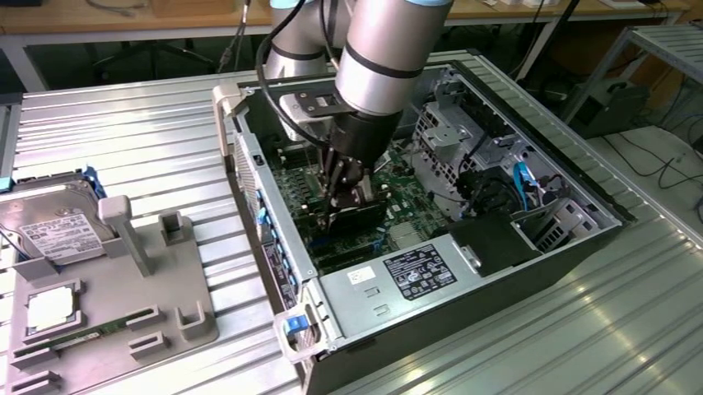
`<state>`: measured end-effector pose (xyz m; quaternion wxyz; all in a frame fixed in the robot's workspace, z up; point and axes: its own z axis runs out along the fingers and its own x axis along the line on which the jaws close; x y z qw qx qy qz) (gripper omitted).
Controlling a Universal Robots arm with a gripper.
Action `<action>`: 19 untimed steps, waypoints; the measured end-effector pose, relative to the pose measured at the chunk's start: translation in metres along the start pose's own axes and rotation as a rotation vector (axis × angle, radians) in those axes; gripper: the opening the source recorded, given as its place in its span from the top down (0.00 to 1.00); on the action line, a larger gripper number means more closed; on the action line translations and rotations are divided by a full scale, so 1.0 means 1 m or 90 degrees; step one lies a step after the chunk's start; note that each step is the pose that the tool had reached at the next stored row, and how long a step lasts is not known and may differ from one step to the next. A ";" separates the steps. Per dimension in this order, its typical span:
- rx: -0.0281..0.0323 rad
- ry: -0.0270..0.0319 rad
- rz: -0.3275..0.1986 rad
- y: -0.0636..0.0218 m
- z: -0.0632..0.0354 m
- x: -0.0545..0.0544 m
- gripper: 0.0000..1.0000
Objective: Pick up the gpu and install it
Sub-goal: 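Press down on the gpu until it lock into place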
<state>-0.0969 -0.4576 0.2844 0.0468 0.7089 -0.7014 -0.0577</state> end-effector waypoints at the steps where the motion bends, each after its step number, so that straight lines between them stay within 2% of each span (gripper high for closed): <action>1: -0.0114 -0.0002 0.000 0.0000 0.0000 0.000 0.89; 2: -0.0358 -0.0003 0.000 0.0000 0.0000 0.000 0.89; 3: -0.0468 -0.0004 0.000 0.0000 0.0000 0.000 0.89; 4: -0.0608 -0.0006 0.001 0.0000 0.0000 0.000 0.89; 6: -0.0861 -0.0009 0.001 0.0000 0.0000 0.000 0.89; 7: -0.1079 -0.0012 0.001 -0.0001 0.0000 0.000 0.89; 9: -0.1311 -0.0014 0.002 -0.0011 -0.0002 0.000 0.89; 11: -0.1567 -0.0017 0.002 -0.0033 -0.0007 0.000 0.89; 12: -0.1662 -0.0019 0.002 -0.0048 -0.0009 0.000 0.89; 13: -0.1803 -0.0022 0.002 -0.0074 -0.0013 0.000 0.89; 14: -0.1925 -0.0027 0.002 -0.0098 -0.0017 0.000 0.89; 15: -0.2029 -0.0029 0.003 -0.0119 -0.0021 0.000 0.89; 16: -0.2181 -0.0033 0.003 -0.0138 -0.0023 0.000 0.89; 18: -0.2406 -0.0037 0.003 -0.0148 -0.0025 0.000 0.89; 19: -0.2479 -0.0038 0.003 -0.0148 -0.0022 0.000 0.89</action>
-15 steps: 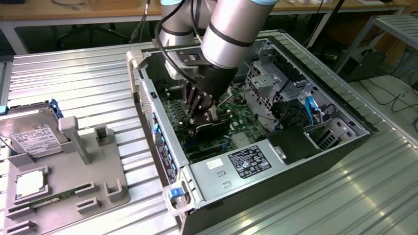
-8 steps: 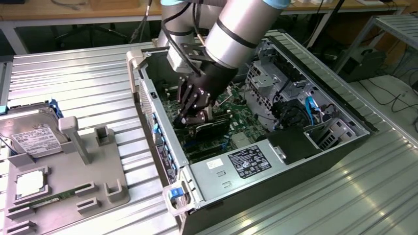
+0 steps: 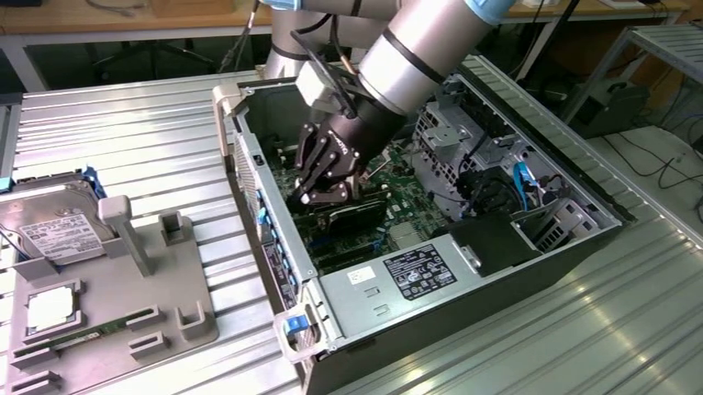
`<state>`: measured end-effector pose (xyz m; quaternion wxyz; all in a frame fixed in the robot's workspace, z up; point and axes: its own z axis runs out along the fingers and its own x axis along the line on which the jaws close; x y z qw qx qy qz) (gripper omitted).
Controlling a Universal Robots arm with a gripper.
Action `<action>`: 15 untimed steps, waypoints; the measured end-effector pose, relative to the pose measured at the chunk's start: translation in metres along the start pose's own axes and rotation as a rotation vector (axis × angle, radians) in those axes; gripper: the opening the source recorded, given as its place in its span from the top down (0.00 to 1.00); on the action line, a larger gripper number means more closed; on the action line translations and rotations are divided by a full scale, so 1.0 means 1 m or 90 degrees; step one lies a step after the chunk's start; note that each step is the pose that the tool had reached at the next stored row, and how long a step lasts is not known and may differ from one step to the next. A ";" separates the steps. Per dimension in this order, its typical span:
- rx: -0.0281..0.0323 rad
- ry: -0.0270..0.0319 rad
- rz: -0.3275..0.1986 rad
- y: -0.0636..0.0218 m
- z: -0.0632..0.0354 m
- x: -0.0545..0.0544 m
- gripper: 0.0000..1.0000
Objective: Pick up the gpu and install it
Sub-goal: 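Press down on the gpu until it lock into place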
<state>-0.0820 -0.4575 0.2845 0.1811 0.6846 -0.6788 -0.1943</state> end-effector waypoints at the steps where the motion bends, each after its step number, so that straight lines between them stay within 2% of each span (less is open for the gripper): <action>1: -0.0031 -0.0001 0.000 -0.0002 0.0004 0.000 0.89; 8: -0.0046 0.0002 0.000 0.0018 0.0039 0.000 0.89; 15: -0.0078 0.0004 0.000 -0.0008 0.0071 0.001 0.89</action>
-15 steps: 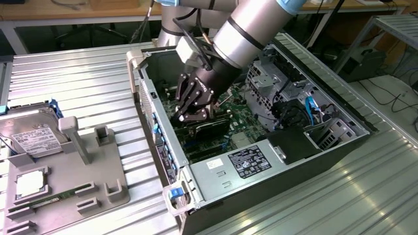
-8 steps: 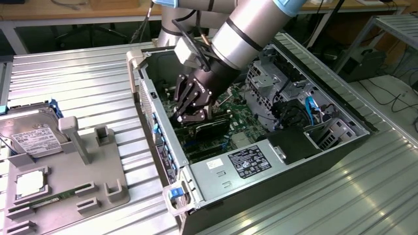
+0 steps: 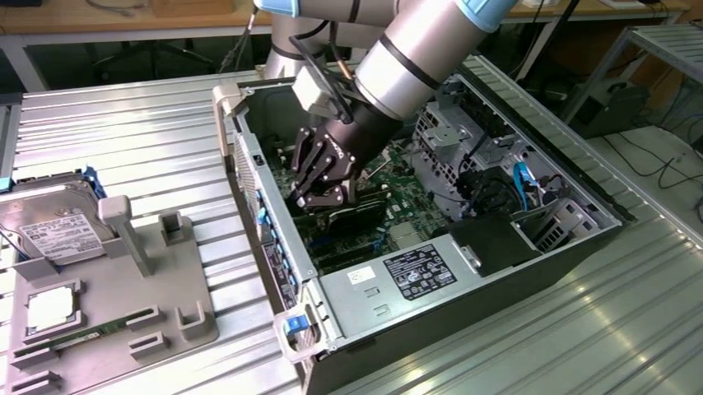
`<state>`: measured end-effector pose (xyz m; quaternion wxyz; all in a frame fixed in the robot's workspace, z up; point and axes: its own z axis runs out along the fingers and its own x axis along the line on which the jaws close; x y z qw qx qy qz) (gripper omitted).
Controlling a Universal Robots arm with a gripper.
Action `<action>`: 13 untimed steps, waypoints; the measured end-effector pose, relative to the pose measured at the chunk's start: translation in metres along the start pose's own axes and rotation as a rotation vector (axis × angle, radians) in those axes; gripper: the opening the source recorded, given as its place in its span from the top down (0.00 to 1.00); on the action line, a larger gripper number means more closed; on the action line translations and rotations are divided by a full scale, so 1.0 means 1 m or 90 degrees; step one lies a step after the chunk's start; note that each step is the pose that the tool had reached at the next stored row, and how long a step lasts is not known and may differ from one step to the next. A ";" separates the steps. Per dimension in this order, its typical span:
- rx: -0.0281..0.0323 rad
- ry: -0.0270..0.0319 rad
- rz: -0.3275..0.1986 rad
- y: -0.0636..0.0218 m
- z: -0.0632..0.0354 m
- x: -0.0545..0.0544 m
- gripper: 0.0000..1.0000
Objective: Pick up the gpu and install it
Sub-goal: 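Press down on the gpu until it lock into place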
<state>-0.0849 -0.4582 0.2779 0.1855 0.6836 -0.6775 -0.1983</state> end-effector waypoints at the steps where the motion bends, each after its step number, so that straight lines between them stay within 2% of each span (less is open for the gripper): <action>1: 0.0000 -0.0001 0.000 -0.0015 0.0003 0.000 0.89; 5: 0.0006 0.0001 -0.002 -0.0082 0.0000 -0.002 0.89; 6: 0.0015 0.0001 -0.003 -0.0088 -0.0005 -0.002 0.89; 8: 0.0060 0.0002 -0.005 -0.0094 -0.0008 -0.002 0.89; 9: 0.0106 0.0009 -0.007 -0.0095 -0.0009 -0.003 0.89; 10: 0.0170 0.0018 -0.009 -0.0095 -0.0009 -0.003 0.89; 11: 0.0255 0.0028 -0.011 -0.0095 -0.0009 -0.003 0.89; 13: 0.0468 0.0047 -0.014 -0.0095 -0.0009 -0.004 0.89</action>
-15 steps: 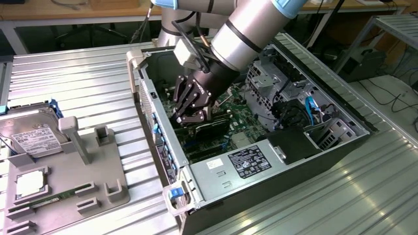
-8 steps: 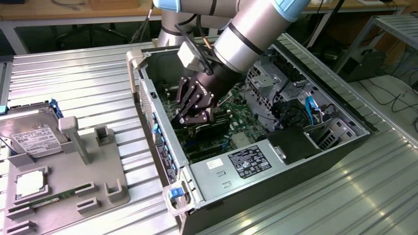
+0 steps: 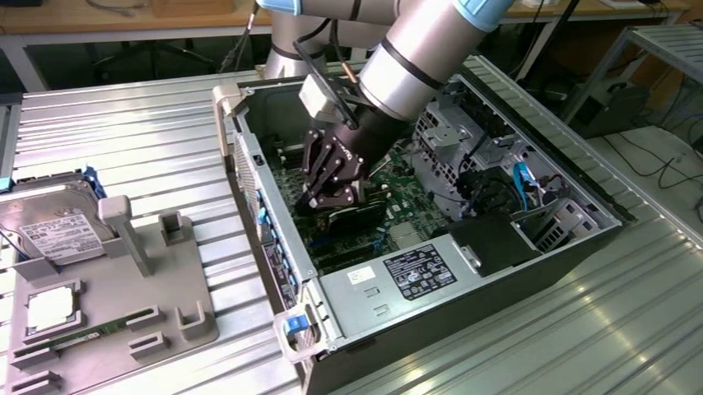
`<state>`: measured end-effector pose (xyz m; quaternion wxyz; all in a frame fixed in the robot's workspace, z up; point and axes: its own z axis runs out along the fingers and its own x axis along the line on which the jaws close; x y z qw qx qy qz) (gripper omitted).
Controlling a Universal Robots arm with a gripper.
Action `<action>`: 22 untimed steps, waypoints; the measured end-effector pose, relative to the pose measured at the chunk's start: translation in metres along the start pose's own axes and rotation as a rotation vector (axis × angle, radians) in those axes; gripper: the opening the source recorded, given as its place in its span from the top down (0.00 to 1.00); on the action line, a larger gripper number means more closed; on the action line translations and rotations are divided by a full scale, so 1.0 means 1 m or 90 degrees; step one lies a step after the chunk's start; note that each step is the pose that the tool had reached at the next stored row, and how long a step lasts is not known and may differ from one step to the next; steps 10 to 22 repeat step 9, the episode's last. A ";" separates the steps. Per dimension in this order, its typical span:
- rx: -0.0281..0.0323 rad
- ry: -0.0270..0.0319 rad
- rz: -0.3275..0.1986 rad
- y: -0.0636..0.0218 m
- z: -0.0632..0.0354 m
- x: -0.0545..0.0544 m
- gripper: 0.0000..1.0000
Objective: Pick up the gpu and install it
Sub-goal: 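Press down on the gpu until it lock into place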
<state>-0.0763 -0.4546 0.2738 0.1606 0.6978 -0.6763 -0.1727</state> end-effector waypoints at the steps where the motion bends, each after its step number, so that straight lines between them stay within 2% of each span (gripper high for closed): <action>1: 0.0102 0.0008 -0.001 0.0000 0.0000 0.000 0.89; 2: 0.0173 0.0009 -0.002 0.0002 0.0001 0.000 0.89; 3: 0.0191 0.0007 -0.002 0.0002 0.0003 0.000 0.89; 22: 0.0191 0.0009 -0.002 0.0003 0.0003 0.000 0.89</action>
